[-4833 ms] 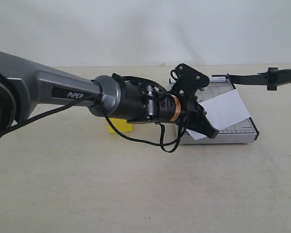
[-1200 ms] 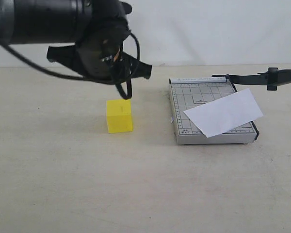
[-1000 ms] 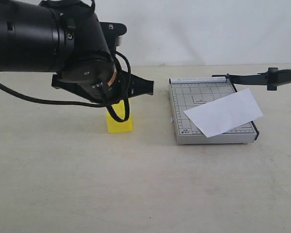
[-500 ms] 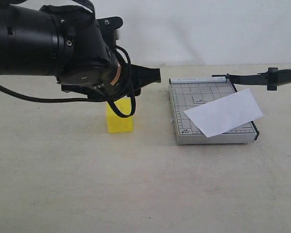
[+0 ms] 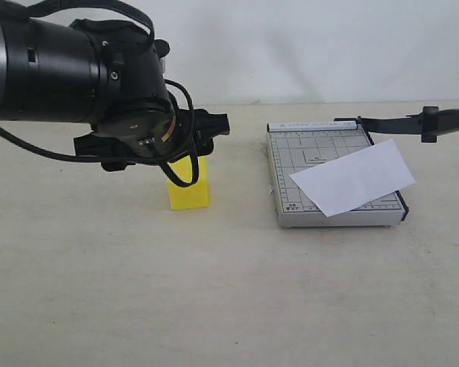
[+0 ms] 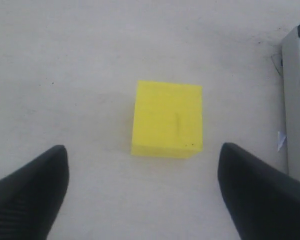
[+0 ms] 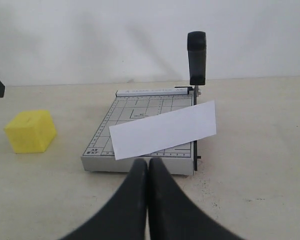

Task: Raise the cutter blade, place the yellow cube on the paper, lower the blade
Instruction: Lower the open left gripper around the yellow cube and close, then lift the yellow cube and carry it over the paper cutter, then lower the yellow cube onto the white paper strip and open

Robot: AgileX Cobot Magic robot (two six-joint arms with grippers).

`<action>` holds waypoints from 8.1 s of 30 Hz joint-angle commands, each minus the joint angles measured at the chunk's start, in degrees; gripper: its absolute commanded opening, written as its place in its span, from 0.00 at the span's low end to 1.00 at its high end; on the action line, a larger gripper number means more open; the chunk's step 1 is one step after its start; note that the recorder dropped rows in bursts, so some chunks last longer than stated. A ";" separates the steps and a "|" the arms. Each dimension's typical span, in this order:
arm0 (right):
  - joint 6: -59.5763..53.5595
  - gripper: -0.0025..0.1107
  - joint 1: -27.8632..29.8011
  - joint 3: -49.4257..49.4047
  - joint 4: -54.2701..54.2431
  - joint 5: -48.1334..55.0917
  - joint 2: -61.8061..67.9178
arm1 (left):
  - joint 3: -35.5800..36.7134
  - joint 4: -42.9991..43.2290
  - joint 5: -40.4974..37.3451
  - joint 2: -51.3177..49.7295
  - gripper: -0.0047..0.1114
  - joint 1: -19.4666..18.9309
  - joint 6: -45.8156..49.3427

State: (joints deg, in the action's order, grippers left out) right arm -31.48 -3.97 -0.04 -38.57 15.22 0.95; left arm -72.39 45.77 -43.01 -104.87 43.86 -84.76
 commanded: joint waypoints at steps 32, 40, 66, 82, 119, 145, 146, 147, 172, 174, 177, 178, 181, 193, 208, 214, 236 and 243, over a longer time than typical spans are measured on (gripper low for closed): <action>-0.30 0.02 0.03 0.04 17.02 -0.14 -0.95 | -2.22 6.24 7.68 -8.49 0.71 -4.28 -3.48; -0.30 0.02 0.03 0.04 16.39 -0.14 -0.95 | -2.87 8.04 11.64 -9.95 0.71 -4.78 -3.48; -0.30 0.02 0.03 0.04 16.16 -0.14 -0.95 | -4.97 8.42 11.65 -15.60 0.71 -5.37 -3.99; -0.30 0.02 0.03 0.04 16.16 -0.14 -0.95 | -4.97 11.97 13.43 -17.09 0.71 -5.54 -6.09; -0.04 0.02 0.03 0.04 16.17 -0.14 -0.95 | -17.95 20.02 35.62 -13.58 0.08 3.38 24.08; -0.05 0.02 0.03 0.04 15.26 -0.14 -0.95 | -23.80 19.51 37.41 -23.47 0.08 4.81 22.47; -0.05 0.02 0.03 0.04 15.26 -0.14 -0.95 | -23.80 19.51 37.41 -23.56 0.08 4.81 22.47; -0.05 0.02 0.03 0.04 15.14 -0.14 -0.95 | -23.80 19.51 37.41 -23.74 0.08 4.81 22.47; -0.05 0.02 0.03 0.04 15.14 -0.14 -0.95 | -23.80 19.51 38.74 -27.37 0.08 4.81 22.91; -0.05 0.02 0.03 0.04 15.14 -0.14 -0.95 | -23.80 19.51 39.19 -27.39 0.08 4.81 22.91; -0.05 0.02 0.03 0.04 15.14 -0.14 -0.95 | -23.80 19.51 39.70 -27.39 0.08 4.81 22.91; -0.05 0.02 0.03 0.04 15.14 -0.14 -0.95 | -23.80 19.80 39.89 -27.39 0.08 4.81 22.91; -0.05 0.02 0.03 0.04 15.14 -0.14 -0.95 | -23.80 20.22 40.16 -27.39 0.13 4.81 22.91; -0.05 0.02 0.03 0.04 15.14 -0.14 -0.95 | -23.80 20.22 40.43 -27.39 0.53 4.81 23.18; 0.07 0.02 0.03 0.04 15.12 -0.14 -0.95 | -27.42 21.31 41.27 -27.39 0.53 4.81 23.34; 0.07 0.02 0.03 0.04 15.12 -0.14 -0.95 | -27.64 20.90 40.39 -27.39 0.53 4.81 22.77; 0.24 0.02 0.03 0.04 15.12 -0.14 -0.95 | -27.64 -18.89 27.37 -24.87 0.53 4.81 48.60; 0.35 0.02 0.03 0.04 15.12 -0.14 -0.95 | -27.64 -22.86 26.69 -24.84 0.53 4.81 51.93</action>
State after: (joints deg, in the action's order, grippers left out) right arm -31.27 -3.97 -0.04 -23.22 15.32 0.27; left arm -99.75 24.25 -16.30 -130.57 48.48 -33.80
